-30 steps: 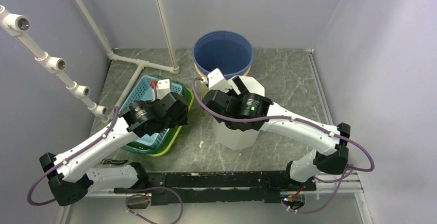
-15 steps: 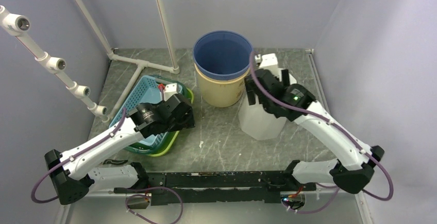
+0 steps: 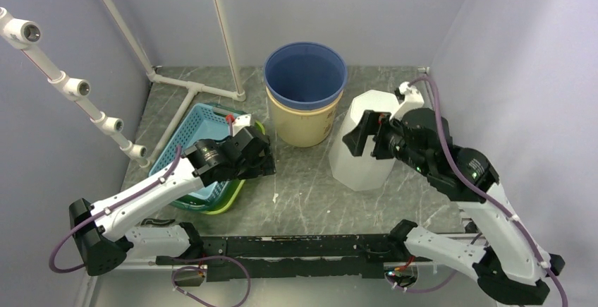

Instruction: Turn the large container upside down

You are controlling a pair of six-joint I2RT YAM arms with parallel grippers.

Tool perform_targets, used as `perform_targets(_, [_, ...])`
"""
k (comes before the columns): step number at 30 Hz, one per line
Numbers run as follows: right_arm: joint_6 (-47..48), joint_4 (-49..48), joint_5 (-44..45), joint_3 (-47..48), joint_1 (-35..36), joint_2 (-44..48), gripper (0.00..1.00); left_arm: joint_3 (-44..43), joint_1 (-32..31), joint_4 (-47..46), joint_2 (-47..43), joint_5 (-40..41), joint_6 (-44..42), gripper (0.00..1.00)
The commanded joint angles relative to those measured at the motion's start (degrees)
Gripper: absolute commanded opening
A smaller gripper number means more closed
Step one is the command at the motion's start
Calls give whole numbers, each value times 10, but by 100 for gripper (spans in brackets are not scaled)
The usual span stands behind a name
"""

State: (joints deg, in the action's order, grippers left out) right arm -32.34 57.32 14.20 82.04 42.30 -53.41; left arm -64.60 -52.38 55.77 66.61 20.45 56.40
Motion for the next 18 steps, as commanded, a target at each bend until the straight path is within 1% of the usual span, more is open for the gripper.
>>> perform_targets(1, [-114,-24,-87,-61,0,24,100,-5,0,-24,4,-6,-9,95])
perform_targets(5, [-151,-3,-73,-113,2,33,100,-18,0,-27,20,-12,-22,95])
perform_targets(8, [-173,16,-28,-134,3,26,100,-29,0,-19,30,-10,-26,95])
perform_targets(10, [-191,34,11,-137,4,13,100,-28,1,-22,31,-11,-25,95])
perform_targets(13, [-224,45,100,-141,7,7,100,-20,1,-34,25,-21,-23,95])
perform_targets(15, [-223,11,151,-157,10,26,100,-10,1,-47,18,-30,-24,95])
perform_targets(18, [-220,-13,227,-172,9,36,100,-2,1,-51,12,-33,-16,95])
